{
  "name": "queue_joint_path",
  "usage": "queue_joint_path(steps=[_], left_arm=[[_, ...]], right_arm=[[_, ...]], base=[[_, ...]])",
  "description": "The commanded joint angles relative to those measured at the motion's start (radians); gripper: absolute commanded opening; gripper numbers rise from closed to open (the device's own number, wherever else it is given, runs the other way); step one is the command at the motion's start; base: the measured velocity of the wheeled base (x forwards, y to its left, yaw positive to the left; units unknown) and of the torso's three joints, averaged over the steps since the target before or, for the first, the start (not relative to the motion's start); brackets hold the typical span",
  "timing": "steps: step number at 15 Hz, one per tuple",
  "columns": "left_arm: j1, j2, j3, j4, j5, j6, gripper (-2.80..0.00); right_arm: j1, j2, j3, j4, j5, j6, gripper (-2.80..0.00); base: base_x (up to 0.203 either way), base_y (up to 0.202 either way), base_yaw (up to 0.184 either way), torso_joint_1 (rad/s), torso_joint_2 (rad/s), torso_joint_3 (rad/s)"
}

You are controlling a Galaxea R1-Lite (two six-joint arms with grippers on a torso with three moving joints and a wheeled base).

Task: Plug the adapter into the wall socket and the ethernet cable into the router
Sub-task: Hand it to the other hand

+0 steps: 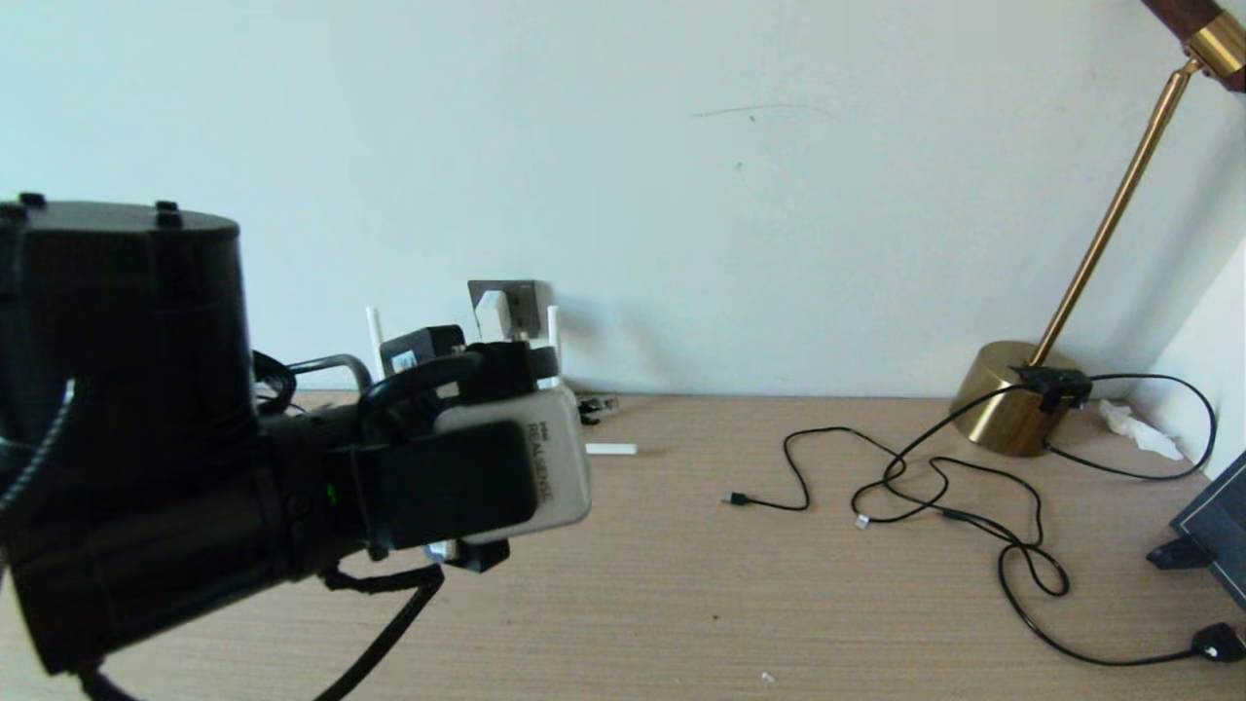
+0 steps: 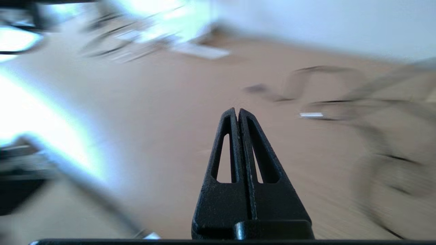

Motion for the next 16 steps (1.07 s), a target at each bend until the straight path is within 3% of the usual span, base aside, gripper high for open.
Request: queue_joint_path(steps=[1, 3, 5, 6, 9, 10, 16], left_arm=[[-0.014, 0.016, -0.001, -0.006, 0.0, 0.005, -2.8], [-0.02, 0.06, -0.027, -0.03, -0.001, 0.005, -2.8], [-0.032, 0.142, -0.092, -0.036, -0.003, 0.001, -2.8], [-0.039, 0.194, -0.146, -0.038, -0.005, -0.005, -2.8], [-0.053, 0.317, -0.273, -0.046, -0.033, -0.022, -2.8], [-0.066, 0.338, -0.29, -0.049, -0.038, -0.024, -2.8], [-0.13, 0.355, -0.295, -0.09, -0.033, -0.02, -2.8]], right_arm=[[0.011, 0.25, -0.055, -0.01, 0.123, 0.007, -2.8], [0.063, 0.41, -0.121, -0.051, 0.176, 0.028, -2.8], [0.139, 0.55, -0.19, -0.107, 0.176, 0.069, -2.8], [0.194, 0.604, -0.216, -0.155, 0.153, 0.098, -2.8], [0.337, 0.708, -0.25, -0.289, -0.029, 0.152, -2.8], [0.367, 0.735, -0.251, -0.331, -0.076, 0.154, 0.0], [0.4, 0.74, -0.236, -0.401, -0.093, 0.176, 0.0]], base=[[0.0, 0.0, 0.0, 0.0, 0.0, 0.0], [0.0, 0.0, 0.0, 0.0, 0.0, 0.0], [0.0, 0.0, 0.0, 0.0, 0.0, 0.0], [0.0, 0.0, 0.0, 0.0, 0.0, 0.0], [0.0, 0.0, 0.0, 0.0, 0.0, 0.0], [0.0, 0.0, 0.0, 0.0, 0.0, 0.0], [0.0, 0.0, 0.0, 0.0, 0.0, 0.0]])
